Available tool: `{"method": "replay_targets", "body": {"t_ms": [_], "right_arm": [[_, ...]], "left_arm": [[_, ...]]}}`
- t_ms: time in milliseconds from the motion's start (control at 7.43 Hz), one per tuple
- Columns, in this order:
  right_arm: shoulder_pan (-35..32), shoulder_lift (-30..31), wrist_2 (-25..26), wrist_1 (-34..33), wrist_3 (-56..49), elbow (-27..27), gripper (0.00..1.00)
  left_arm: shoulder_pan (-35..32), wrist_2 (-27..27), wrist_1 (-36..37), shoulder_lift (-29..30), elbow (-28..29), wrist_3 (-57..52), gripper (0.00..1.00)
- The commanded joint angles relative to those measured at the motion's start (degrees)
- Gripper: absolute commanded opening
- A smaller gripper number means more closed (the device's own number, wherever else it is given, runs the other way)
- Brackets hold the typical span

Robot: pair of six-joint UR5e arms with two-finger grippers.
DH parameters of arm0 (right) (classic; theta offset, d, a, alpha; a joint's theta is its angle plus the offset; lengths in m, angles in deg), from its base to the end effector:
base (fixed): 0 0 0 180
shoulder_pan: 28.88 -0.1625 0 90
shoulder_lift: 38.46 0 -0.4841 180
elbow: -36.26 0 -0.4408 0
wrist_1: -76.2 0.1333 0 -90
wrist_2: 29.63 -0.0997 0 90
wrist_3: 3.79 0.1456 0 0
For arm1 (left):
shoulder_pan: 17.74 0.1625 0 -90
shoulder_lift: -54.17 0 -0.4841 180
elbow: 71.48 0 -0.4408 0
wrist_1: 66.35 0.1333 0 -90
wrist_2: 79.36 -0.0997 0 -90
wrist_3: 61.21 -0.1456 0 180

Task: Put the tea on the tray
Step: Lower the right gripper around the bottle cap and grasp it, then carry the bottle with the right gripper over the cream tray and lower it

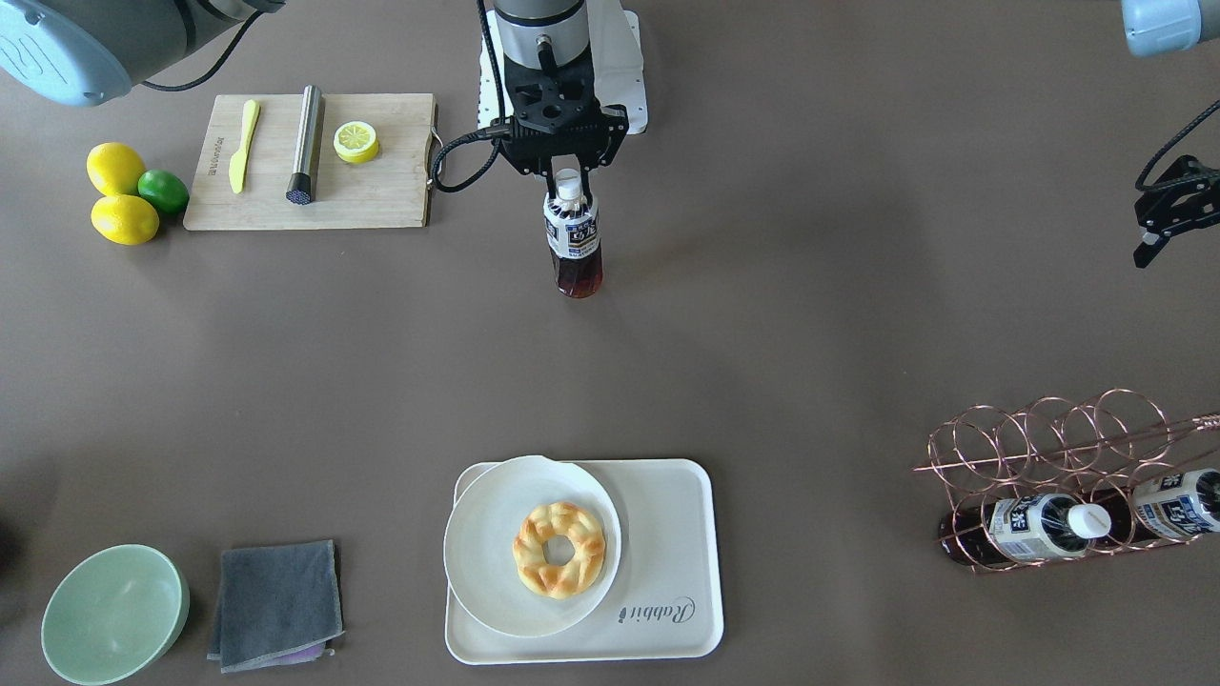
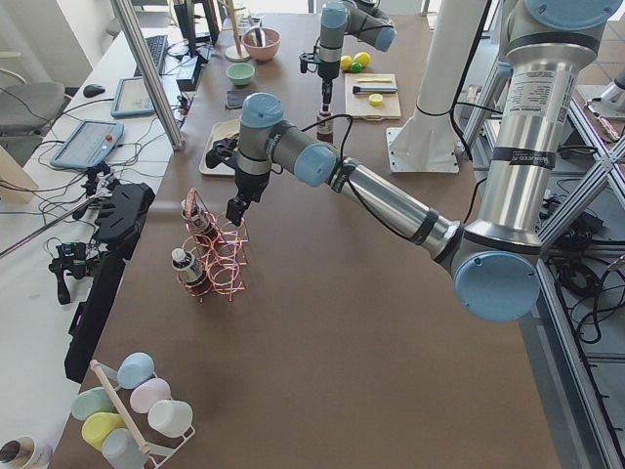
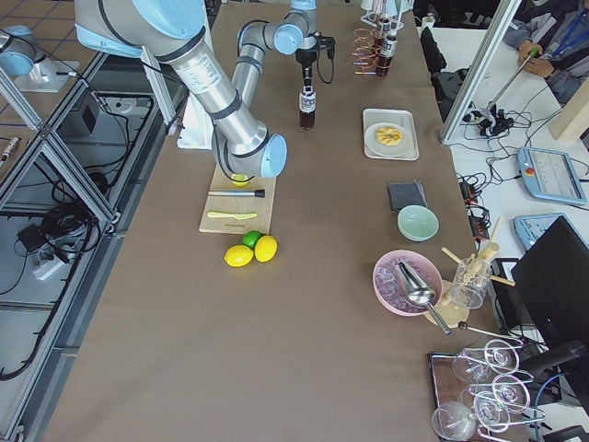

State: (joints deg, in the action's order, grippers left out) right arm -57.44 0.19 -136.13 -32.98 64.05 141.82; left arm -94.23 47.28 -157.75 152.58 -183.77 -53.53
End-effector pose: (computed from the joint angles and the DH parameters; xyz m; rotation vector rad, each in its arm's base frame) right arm -0.5896 -0.4256 0.0795 0.1092 -0.8630 -0.0154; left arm 0.0942 -0.5907 0.4623 0.4180 0.7127 0.2750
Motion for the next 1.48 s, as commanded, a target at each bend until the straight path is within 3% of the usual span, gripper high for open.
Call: {"method": "replay_targets", "body": {"t_ms": [0, 269, 538, 673, 942, 1345], "right_arm": [[-5.6, -6.7, -2.0, -0.5, -5.9, -6.9, 0.00], [-12.2, -17.9, -6.4, 0.4, -9.9, -23.2, 0.00], [-15.3, -20.7, -7.1, 13.6, -10.4, -36.1, 0.00], [-16.2, -25.4, -7.2, 15.6, -10.7, -44.7, 0.00], [-16.7, -31.5, -7.1, 26.1, -10.9, -60.7, 0.00], [-16.4, -35.6, -7.2, 28.4, -11.1, -70.5, 0.00]], "left_arm": [[-0.8, 1.0, 0.0, -1.5, 0.1, 0.1, 0.97], [-1.6, 1.8, -0.1, -4.5, 0.4, -0.3, 0.97], [-6.6, 8.5, 0.3, -6.0, 4.0, -4.0, 0.97], [-9.8, 11.1, 0.3, -9.5, 3.0, -5.9, 0.97], [-11.9, 11.5, 0.1, -14.1, 1.6, -7.6, 0.97], [-13.4, 11.4, -0.6, -15.4, 1.6, -9.7, 0.97]]}}
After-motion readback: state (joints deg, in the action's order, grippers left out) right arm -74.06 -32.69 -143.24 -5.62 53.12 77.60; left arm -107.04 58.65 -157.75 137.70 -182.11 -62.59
